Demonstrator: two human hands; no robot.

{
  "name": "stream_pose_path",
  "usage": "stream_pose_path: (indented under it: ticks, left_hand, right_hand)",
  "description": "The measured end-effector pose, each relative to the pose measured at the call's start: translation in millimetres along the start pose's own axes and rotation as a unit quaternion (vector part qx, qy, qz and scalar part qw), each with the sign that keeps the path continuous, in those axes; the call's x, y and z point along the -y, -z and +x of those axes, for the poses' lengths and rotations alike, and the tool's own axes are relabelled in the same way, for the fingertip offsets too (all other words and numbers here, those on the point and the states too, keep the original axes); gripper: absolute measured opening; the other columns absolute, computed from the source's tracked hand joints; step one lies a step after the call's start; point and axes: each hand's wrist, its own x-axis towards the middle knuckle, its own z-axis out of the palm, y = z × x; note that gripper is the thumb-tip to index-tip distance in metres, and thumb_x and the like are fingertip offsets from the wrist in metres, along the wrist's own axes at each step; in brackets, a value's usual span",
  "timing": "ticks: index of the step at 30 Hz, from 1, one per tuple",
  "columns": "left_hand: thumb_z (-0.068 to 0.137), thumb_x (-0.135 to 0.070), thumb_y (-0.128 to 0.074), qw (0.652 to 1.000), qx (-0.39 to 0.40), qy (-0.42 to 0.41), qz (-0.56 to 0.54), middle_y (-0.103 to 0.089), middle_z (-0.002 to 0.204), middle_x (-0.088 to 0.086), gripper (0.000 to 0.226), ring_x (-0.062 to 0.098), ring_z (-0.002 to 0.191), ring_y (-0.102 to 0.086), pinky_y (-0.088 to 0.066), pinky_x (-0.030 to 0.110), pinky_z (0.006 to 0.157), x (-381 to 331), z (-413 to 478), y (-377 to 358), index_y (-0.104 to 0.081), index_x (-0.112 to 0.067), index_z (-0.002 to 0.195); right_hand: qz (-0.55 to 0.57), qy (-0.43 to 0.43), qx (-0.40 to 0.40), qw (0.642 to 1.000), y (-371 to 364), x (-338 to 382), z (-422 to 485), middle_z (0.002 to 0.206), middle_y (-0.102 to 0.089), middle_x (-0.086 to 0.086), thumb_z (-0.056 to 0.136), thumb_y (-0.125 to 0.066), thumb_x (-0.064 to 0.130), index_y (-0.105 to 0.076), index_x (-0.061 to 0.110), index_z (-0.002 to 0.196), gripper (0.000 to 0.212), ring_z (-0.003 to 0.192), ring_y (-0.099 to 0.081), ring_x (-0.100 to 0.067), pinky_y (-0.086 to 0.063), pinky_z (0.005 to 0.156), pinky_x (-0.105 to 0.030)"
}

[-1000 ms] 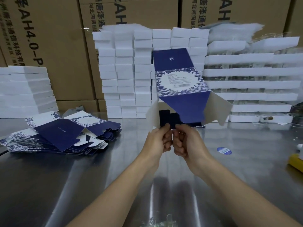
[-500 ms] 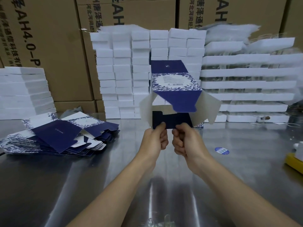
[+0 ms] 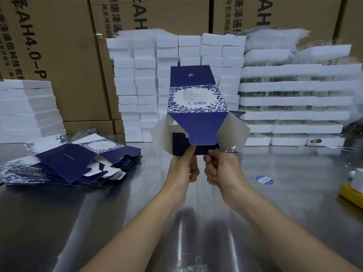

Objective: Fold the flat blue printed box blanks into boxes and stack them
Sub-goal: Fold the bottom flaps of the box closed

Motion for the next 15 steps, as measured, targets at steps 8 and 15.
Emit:
stream_pose_path:
  ticks: [8, 15]
  left_hand:
    - [0.111, -0.030, -0.046, 1.000, -0.013, 0.004, 0.011, -0.026, 0.058, -0.007, 0.048, 0.013, 0.051, -0.025, -0.025, 0.025, 0.052, -2.1, 1.4, -0.9, -0.030, -0.022, 0.066]
    - [0.111, -0.035, -0.047, 0.999, -0.014, 0.021, 0.028, -0.030, 0.055, -0.008, 0.048, 0.011, 0.050, -0.028, -0.027, 0.025, 0.052, 0.2, 2.5, -0.9, -0.035, -0.022, 0.066]
  right_hand:
    - [-0.030, -0.001, -0.021, 0.999, 0.6, 2.4, 0.1, 0.048, -0.037, 0.002, 0.103, -0.052, 0.019, -0.051, 0.014, 0.072, 0.032, 0.041, -0.027, -0.012, -0.021, 0.043, -0.024]
    - [-0.055, 0.003, 0.003, 0.998, -0.1, -3.6, -0.6, 0.049, -0.040, 0.002, 0.102, -0.057, 0.025, -0.052, 0.016, 0.067, 0.037, 0.044, -0.031, -0.014, -0.024, 0.043, -0.022]
